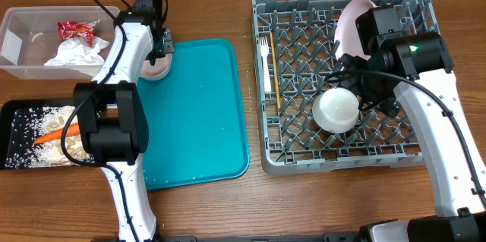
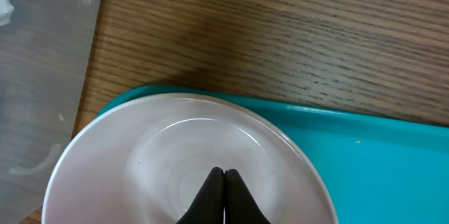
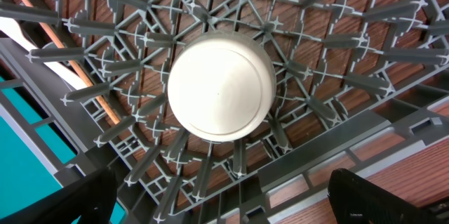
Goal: Sort waste into correct bins and load items into the dishwasher rack
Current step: 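Reach the left gripper to the pink bowl on the tray and grasp it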
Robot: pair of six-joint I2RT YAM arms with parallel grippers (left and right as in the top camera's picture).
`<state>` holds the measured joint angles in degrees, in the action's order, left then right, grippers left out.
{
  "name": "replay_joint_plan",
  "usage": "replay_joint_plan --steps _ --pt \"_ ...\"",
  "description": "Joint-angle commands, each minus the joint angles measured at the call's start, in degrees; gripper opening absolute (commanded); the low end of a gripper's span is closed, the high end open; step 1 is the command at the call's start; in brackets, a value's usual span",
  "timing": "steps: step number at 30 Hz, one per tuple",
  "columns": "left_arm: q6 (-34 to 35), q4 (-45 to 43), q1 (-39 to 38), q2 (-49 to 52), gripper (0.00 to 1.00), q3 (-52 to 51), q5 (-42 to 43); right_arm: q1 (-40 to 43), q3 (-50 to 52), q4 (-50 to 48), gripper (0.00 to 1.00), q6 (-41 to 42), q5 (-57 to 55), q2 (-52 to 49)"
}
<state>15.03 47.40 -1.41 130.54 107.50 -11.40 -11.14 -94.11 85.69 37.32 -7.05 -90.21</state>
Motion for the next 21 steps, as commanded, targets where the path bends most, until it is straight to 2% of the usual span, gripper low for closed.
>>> replay_joint_plan --steps 1,10,21 --pt "0.2 0.9 0.2 0.5 0.04 0.2 1.2 0.0 -0.7 -0.1 1.0 0.2 -0.8 1.6" --pt "0.2 5.1 0.1 0.6 0.04 0.2 2.5 0.0 -0.7 -0.1 1.0 0.2 -0.8 1.6" --pt "0.2 13.1 -1.4 0.6 0.04 0.2 10.5 0.0 -0.7 -0.1 1.0 0.2 -0.8 1.6"
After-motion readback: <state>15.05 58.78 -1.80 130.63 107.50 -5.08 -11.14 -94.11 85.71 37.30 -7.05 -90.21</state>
